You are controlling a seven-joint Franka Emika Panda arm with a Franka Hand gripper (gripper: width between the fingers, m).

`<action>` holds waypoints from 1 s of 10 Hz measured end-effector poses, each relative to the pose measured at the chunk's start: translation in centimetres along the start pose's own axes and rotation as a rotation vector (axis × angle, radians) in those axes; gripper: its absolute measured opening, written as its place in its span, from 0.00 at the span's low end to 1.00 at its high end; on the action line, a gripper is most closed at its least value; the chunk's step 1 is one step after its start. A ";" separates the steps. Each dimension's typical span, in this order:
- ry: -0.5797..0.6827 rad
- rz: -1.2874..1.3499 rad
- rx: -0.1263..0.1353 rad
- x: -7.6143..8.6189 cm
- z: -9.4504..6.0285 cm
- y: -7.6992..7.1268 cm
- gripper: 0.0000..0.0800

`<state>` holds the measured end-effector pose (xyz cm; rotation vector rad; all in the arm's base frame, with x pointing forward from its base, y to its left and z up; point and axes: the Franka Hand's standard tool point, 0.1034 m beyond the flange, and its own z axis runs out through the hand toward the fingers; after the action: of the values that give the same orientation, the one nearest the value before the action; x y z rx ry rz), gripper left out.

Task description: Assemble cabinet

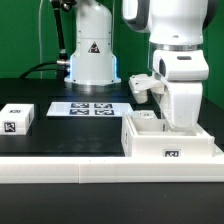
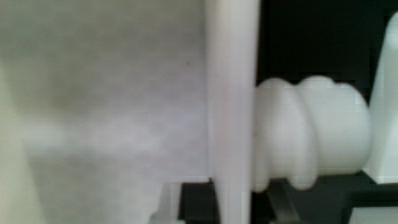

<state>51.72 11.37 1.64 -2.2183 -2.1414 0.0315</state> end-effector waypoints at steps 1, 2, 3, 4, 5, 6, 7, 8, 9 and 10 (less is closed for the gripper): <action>0.000 0.002 0.000 -0.1 0.0 0.0 0.05; 0.000 0.003 0.000 -0.2 0.0 0.0 0.18; 0.000 0.004 0.000 -0.2 0.0 0.0 0.35; 0.000 0.004 0.000 -0.3 0.0 0.0 0.35; -0.001 0.005 0.000 -0.3 0.0 0.0 0.60; -0.001 0.005 0.000 -0.3 0.0 0.1 0.77; -0.001 0.006 0.001 -0.3 0.0 0.0 0.77; -0.002 0.005 0.007 -0.4 0.1 -0.3 0.95; -0.003 0.004 0.011 -0.4 0.2 -0.4 0.99; -0.004 0.004 0.013 -0.4 0.2 -0.5 0.99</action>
Offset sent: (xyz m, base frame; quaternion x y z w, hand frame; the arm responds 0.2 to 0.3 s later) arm 0.0000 0.0000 0.0000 0.0000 0.0000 0.0000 1.0000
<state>51.18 11.01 1.45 -2.2174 -2.1325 0.0493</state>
